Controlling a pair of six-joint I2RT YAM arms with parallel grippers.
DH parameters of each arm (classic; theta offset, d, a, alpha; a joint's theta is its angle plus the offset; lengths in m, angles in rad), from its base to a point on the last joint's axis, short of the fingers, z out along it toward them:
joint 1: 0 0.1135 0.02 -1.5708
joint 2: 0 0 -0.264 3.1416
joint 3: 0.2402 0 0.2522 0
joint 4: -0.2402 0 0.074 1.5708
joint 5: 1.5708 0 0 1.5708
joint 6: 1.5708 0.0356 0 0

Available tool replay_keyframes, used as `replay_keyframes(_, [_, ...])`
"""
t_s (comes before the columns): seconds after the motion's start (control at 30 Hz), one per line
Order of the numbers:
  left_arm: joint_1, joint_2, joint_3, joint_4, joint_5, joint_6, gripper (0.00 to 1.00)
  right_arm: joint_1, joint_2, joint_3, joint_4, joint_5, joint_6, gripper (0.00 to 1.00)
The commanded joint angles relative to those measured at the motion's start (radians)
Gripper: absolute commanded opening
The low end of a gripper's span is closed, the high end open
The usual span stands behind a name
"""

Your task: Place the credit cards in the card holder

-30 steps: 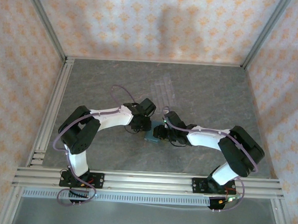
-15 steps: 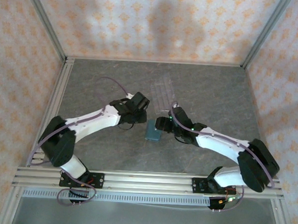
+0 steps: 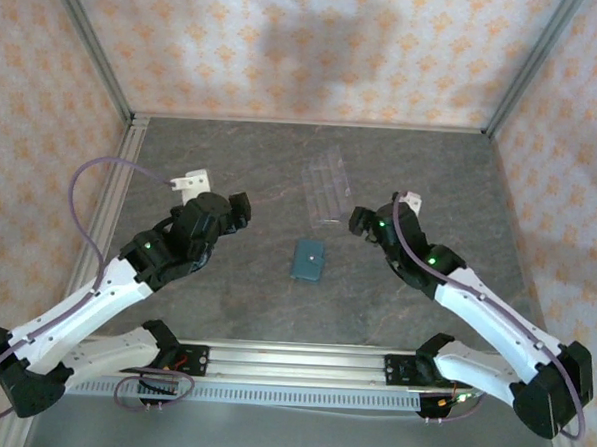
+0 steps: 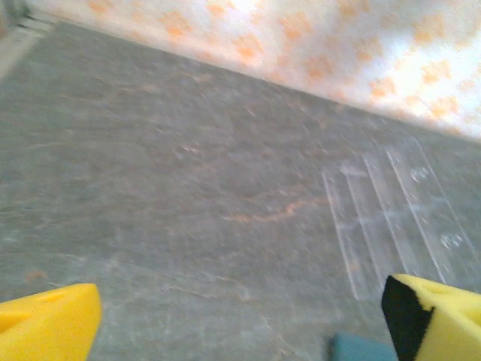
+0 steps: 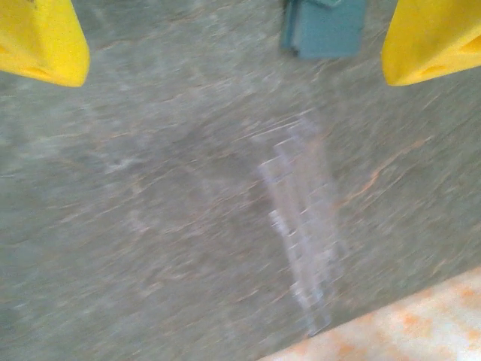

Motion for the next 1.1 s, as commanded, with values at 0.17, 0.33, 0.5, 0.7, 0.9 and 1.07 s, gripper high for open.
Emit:
replay_keyframes(0.17, [0.007,-0.105,-0.151,0.170,-0.428,-0.031,1.00,-0.060,-0.136,0.021,-0.098,0.334,-0.036,0.99])
replay_keyframes(0.33, [0.009,-0.071,-0.183,0.198,-0.563,0.054,1.00,-0.169,-0.206,-0.085,0.081,0.355,-0.161,0.99])
replay_keyframes(0.5, [0.010,0.028,-0.266,0.372,-0.552,0.283,1.00,-0.227,-0.264,-0.322,0.520,0.461,-0.415,0.99])
replay_keyframes(0.7, [0.029,0.158,-0.295,0.520,-0.584,0.392,1.00,-0.289,-0.261,-0.627,1.069,0.403,-0.586,0.99])
replay_keyframes(0.9, [0.146,0.061,-0.426,0.697,-0.410,0.468,0.98,-0.329,0.002,-0.613,1.179,0.324,-0.569,0.99])
replay_keyframes(1.07, [0.276,0.005,-0.534,0.784,-0.294,0.517,0.98,-0.331,0.299,-0.590,1.405,0.322,-0.599,0.99])
